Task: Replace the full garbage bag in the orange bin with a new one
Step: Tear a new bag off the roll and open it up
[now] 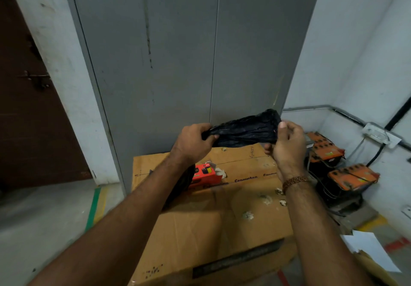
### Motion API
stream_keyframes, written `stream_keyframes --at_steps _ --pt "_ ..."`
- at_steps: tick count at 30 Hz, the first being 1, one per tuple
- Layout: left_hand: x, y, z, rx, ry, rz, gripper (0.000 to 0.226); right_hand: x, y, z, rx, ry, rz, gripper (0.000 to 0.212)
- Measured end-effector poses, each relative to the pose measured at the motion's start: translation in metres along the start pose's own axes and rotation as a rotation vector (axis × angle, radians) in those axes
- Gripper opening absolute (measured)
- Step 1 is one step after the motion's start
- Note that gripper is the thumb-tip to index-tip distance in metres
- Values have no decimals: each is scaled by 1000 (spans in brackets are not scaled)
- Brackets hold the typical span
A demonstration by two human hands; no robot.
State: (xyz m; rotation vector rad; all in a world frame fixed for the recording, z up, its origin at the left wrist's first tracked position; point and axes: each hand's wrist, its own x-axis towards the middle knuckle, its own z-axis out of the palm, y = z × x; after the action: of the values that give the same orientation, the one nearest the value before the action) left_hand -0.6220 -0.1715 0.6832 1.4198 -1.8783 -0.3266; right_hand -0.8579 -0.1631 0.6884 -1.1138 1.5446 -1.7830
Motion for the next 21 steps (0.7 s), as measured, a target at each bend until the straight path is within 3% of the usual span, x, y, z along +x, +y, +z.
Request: stream_keyframes --at_steps 3,5,9,17,21 --pt "-3 -2 -5 2 28 19 16 -2 -1 1 -2 -14 82 41" --pt "-4 -3 -10 -1 38 30 14 -9 -4 0 89 -122 165 55" --pt "-7 -9 -22 -11 50 30 14 -21 -7 6 -10 -212 71 61" --pt "-18 -33 -44 9 74 15 11 -37 -15 14 171 -147 122 15" --pt "-23 -40 -50 0 69 -12 16 -46 -17 20 55 -51 9 27"
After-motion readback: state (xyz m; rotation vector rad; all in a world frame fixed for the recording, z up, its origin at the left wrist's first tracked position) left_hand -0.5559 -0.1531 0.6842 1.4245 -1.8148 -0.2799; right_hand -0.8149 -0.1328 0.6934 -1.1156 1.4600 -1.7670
